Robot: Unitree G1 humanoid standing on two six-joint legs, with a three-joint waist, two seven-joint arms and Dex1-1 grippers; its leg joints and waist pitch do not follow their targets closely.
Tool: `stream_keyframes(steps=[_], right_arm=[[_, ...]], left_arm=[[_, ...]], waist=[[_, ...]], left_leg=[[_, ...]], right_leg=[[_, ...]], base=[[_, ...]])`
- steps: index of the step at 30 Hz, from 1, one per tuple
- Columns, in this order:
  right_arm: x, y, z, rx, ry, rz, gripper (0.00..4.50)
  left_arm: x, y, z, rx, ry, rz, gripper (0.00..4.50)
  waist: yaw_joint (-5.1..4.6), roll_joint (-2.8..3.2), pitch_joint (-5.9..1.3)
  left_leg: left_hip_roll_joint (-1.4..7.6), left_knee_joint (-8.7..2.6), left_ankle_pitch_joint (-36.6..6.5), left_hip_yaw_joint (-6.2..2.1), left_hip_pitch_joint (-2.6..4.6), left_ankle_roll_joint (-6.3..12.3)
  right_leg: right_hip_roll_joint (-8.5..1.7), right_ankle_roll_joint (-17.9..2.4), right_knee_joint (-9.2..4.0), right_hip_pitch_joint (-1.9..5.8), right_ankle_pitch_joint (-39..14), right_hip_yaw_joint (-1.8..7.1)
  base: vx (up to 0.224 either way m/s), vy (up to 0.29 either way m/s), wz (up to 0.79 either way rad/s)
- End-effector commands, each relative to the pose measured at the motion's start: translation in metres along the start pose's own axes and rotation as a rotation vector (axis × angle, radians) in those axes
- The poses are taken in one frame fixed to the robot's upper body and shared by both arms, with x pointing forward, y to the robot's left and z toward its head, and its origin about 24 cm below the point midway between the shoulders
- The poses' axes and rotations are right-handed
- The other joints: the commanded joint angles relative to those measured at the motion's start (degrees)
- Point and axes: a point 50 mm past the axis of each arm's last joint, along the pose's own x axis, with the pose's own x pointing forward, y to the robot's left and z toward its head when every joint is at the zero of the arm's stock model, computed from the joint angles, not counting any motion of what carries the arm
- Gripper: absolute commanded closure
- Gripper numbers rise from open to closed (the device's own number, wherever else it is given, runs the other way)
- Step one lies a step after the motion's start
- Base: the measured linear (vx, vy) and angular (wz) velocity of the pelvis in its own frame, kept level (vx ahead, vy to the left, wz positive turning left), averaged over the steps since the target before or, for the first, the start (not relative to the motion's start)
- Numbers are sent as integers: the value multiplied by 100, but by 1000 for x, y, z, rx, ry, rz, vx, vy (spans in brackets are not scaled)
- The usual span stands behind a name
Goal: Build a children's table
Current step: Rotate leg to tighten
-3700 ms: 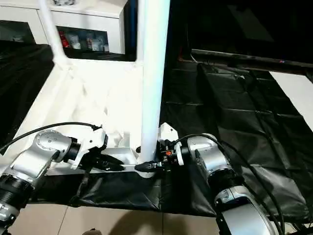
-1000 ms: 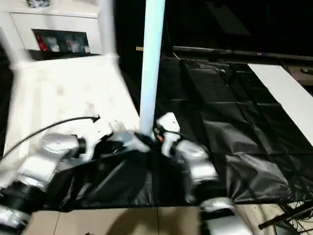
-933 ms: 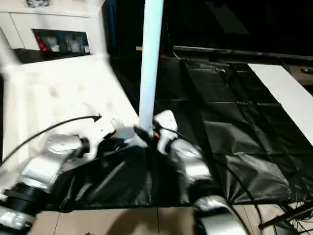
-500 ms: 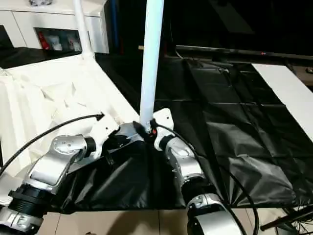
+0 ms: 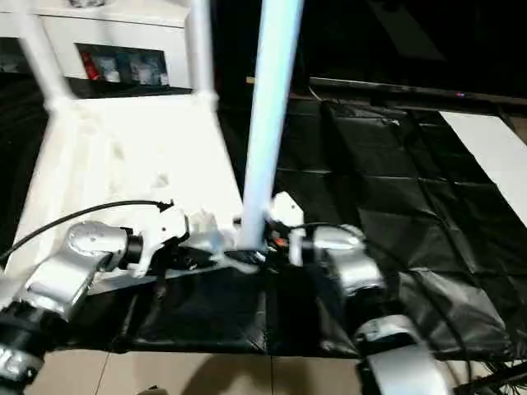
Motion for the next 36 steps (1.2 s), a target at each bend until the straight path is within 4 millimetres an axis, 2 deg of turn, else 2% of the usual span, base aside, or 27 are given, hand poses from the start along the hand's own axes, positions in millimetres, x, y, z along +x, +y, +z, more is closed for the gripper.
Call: stream_keyframes(steps=[1,9,12,17,19,21,22,23,24,26,27,28,31,33,34,35,36], right_arm=[[2,11,-5,18,42,144,147],[6,15,-7,5,62,176,218],[7,18,-7,8,58,183,240],[9,20,-10,25,38,155,249],[15,19,-18,63,36,48,250],[18,19,-21,72,39,12,252],[22,16,-24,81,43,-68,254],[24,15,-25,86,44,-107,254],[26,13,-27,95,44,-155,254],[38,5,-30,150,29,-339,255],[38,5,-30,150,29,-339,255],[44,3,-29,169,20,-400,256],[66,1,-25,231,-9,-521,256],[79,1,-21,247,-17,-562,256],[86,1,-18,257,-19,-580,256],[89,1,-16,256,-17,-584,256],[90,1,-16,256,-16,-585,256]], left_arm=[[-2,7,4,19,-7,-5,450],[-5,15,3,27,4,6,450],[-3,15,3,27,-3,0,450],[0,15,2,15,-22,24,450],[5,17,5,-28,-62,113,450],[7,16,6,-42,-73,139,450],[10,15,7,-53,-77,165,450],[12,14,7,-58,-79,174,450],[14,12,7,-65,-81,185,450],[24,5,9,-100,-91,230,450],[24,5,9,-100,-91,230,450],[28,3,10,-113,-95,246,450],[42,-5,15,-131,-87,284,450],[51,-10,21,-144,-99,298,450],[57,-14,26,-153,-120,291,450],[60,-15,29,-158,-129,290,450],[61,-16,30,-159,-131,290,450]], waist=[[17,38,-293],[88,30,-286],[102,38,-292],[112,31,-289],[103,16,-280],[83,-5,-256],[76,-13,-249],[65,4,-233],[41,-19,-226],[-58,-46,-219],[-96,-36,-210],[-135,-40,-207],[-246,-46,-202],[-267,-38,-210],[-286,-37,-209],[-297,-69,-209],[-296,-57,-210]], left_leg=[[-79,-307,-1116,127,11,301],[-72,-317,-1183,121,22,197],[-73,-316,-1159,120,21,181],[-78,-317,-1156,120,17,185],[-75,-327,-1188,121,10,159],[-82,-350,-1363,111,17,87],[-78,-363,-1485,104,23,57],[-72,-382,-1604,91,26,22],[-73,-395,-1640,87,13,-6],[-82,-409,-1813,65,9,-72],[-80,-416,-1849,58,1,-85],[-103,-418,-1942,44,1,-71],[-100,-436,-2023,21,-18,-93],[-116,-427,-2073,17,-5,-78],[-110,-419,-2114,27,14,-59],[-119,-414,-2140,31,16,-25],[-120,-414,-2151,32,23,-13]], right_leg=[[-200,-1358,-366,291,-317,151],[-222,-1293,-383,272,-557,159],[-215,-1287,-374,278,-485,159],[-215,-1265,-376,281,-484,156],[-225,-1241,-388,277,-606,162],[-238,-1142,-434,263,-1028,163],[-254,-1042,-472,256,-1376,166],[-266,-940,-499,231,-1706,171],[-264,-883,-511,234,-1836,171],[-267,-736,-546,214,-2241,161],[-267,-718,-548,208,-2316,165],[-263,-614,-587,203,-2608,146],[-271,-503,-611,186,-2850,147],[-257,-430,-636,167,-2919,135],[-242,-468,-632,138,-2785,143],[-230,-475,-628,134,-2754,140],[-227,-480,-630,125,-2729,144]], base=[[0,0,0],[0,0,0],[0,0,0],[0,0,0],[0,0,0],[0,0,0],[0,0,0],[0,0,0],[0,0,0],[0,0,0],[0,0,0],[0,0,0],[0,0,0],[0,0,0],[0,0,0],[0,0,0],[0,0,0]])
